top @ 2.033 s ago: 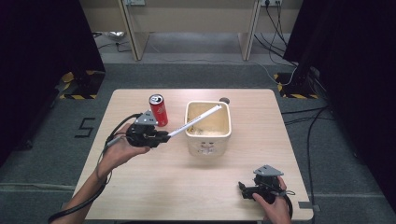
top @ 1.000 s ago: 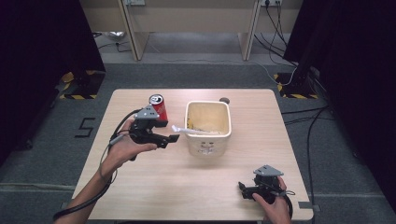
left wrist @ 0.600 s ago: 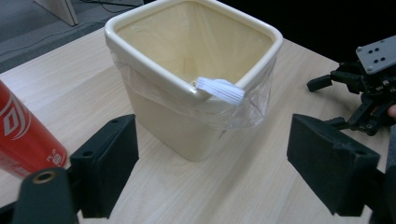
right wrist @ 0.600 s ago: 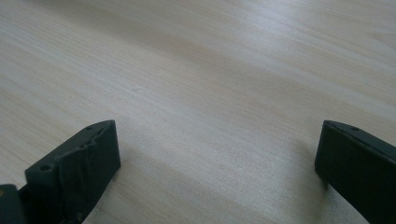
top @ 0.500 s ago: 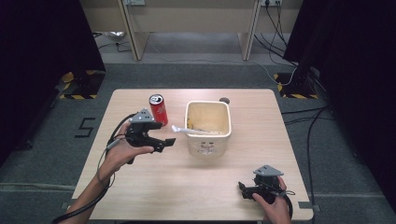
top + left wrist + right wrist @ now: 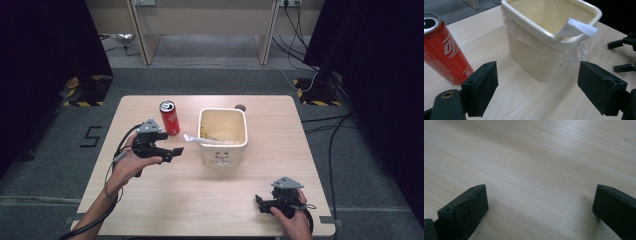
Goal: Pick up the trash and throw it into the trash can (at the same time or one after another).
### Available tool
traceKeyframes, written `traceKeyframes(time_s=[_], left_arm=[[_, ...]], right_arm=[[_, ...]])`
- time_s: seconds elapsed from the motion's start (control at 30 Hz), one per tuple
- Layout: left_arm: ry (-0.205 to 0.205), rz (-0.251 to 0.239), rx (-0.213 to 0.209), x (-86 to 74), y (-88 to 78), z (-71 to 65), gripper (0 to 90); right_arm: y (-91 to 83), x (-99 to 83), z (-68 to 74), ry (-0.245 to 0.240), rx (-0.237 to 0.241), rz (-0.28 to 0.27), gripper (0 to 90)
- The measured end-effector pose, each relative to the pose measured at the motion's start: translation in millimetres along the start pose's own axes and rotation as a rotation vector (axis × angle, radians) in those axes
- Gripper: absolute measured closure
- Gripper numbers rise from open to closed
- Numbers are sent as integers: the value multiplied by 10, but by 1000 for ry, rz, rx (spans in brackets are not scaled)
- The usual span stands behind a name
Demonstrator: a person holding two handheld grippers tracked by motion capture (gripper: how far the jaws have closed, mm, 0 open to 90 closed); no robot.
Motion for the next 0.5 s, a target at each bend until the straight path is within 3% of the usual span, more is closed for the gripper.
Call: traceKeyframes(time_s=[0.5], left_arm=[[-10,20,48,-112,65,120,170]], right_arm=[[0,0,-1,-1,0,0,3]])
Point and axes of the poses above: each handheld gripper's, and its own axes: y roughly forward along the jaws, x roughly out of its top, z roughly to its left, the point moved 6 cm from there along y, roughly forward along the jaws, and after that the axes turned 1 degree about y, right-handed, at the moved point
